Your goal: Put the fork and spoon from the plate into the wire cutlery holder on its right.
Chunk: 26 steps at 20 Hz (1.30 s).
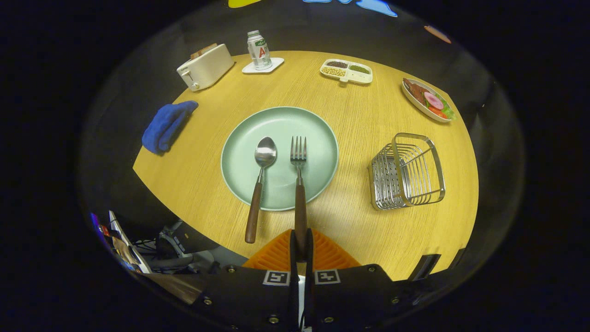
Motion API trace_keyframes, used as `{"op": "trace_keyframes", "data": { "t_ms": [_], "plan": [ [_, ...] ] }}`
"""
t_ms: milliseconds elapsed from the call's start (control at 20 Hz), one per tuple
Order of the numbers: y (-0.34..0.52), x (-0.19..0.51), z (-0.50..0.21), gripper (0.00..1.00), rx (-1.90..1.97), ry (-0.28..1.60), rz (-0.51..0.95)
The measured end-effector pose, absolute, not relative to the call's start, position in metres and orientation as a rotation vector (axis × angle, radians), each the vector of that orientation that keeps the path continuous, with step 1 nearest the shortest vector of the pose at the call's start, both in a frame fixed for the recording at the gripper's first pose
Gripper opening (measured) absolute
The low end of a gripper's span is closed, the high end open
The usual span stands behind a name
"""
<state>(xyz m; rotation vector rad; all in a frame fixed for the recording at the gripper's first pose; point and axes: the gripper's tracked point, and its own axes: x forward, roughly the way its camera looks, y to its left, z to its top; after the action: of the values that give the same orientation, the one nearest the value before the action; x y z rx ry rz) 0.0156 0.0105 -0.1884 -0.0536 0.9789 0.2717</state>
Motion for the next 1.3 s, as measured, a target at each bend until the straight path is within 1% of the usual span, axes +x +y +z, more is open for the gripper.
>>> {"op": "trace_keyframes", "data": {
  "t_ms": [600,1150,1300],
  "plan": [
    [-0.032,-0.007,-0.136,0.05,-0.015,0.943,0.247],
    [-0.113,-0.028,-0.099,0.05,-0.136,1.01,0.193],
    [-0.131,-0.028,-0.1,0.05,-0.162,1.051,0.174]
  ]
}}
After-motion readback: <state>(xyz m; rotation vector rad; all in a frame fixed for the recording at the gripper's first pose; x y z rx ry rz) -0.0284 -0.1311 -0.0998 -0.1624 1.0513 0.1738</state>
